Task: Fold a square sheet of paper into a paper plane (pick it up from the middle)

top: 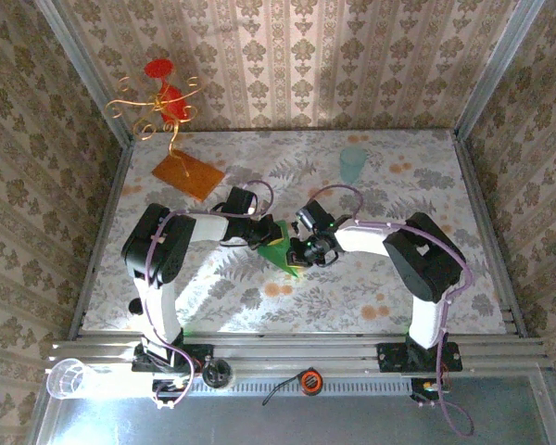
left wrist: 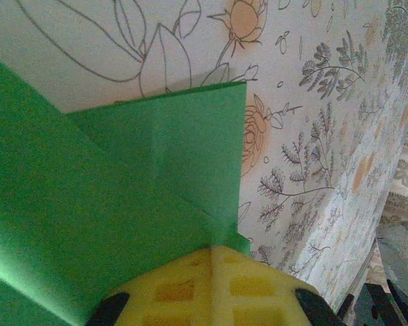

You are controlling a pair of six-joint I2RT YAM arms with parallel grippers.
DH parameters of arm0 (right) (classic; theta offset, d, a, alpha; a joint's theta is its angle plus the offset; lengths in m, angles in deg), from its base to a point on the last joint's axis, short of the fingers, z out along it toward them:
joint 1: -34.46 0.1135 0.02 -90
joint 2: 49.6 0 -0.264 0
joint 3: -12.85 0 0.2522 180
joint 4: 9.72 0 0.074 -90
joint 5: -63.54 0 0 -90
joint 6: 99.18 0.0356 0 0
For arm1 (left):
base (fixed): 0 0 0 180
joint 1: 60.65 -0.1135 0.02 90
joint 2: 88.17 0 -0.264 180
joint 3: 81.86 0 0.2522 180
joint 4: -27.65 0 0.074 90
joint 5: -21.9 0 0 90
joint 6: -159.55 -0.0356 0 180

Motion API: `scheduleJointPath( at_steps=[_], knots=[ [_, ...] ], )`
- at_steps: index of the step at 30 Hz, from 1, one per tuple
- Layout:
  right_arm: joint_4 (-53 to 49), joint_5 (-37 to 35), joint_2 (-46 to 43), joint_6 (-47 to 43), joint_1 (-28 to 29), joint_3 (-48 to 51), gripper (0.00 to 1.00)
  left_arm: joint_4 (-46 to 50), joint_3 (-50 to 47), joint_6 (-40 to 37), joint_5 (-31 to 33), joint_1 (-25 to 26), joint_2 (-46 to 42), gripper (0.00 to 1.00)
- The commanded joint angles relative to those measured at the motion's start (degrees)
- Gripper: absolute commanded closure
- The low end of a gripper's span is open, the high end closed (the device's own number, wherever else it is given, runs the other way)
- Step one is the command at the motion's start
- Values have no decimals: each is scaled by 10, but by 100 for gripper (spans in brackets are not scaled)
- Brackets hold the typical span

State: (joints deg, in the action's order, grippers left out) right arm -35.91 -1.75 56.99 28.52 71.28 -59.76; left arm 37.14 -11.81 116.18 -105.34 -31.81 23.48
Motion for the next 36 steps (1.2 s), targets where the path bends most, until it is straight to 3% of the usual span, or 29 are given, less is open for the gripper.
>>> scheduleJointPath(
  at_steps=[1, 26, 36],
  knots=[
    [-63, 18, -19, -10, -2, 17, 98, 106, -33, -32, 113, 0, 59, 99],
    [-90, 57, -43, -38, -1, 58, 98, 102, -33, -31, 110, 2, 62, 100],
    [-98, 42, -73, -44, -2, 81, 96, 101, -30, -31, 109, 2, 62, 100]
  ],
)
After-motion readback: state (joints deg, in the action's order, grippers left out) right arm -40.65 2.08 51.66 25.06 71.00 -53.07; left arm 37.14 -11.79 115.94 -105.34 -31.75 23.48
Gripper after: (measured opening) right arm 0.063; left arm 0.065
